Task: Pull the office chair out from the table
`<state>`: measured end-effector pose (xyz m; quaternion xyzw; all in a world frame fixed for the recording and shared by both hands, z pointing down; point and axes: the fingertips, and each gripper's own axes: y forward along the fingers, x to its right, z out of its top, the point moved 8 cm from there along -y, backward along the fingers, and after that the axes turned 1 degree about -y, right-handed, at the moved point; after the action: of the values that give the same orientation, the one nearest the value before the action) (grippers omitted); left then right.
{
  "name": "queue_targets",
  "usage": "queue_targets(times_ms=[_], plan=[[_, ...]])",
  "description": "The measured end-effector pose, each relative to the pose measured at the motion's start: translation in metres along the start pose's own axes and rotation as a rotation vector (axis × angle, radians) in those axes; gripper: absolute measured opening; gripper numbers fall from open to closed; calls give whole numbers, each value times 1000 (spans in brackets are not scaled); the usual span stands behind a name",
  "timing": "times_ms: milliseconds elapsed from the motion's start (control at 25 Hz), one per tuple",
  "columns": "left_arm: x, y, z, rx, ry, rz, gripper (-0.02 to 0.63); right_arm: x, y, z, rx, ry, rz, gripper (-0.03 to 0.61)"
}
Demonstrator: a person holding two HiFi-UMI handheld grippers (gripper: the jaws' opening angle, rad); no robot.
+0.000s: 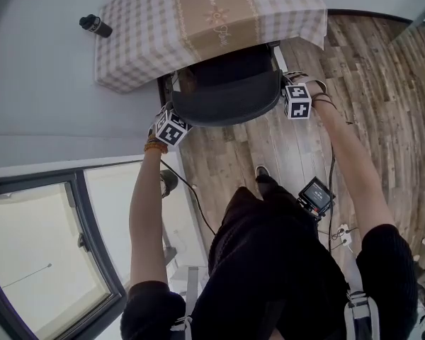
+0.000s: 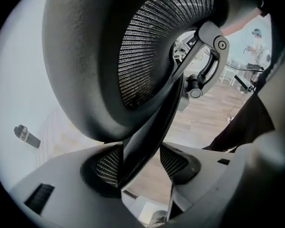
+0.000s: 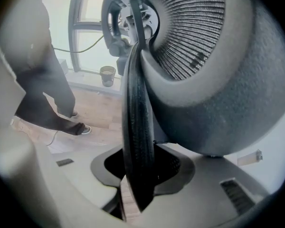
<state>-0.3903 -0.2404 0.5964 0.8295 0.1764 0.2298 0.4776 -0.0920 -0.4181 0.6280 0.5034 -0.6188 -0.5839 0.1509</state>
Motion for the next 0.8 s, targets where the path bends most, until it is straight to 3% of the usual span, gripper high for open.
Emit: queue_targets(times_ms=[800], plan=[[106,-42,-32,30,-9,49,247,-94,-34,1,-44,-14,3,132]])
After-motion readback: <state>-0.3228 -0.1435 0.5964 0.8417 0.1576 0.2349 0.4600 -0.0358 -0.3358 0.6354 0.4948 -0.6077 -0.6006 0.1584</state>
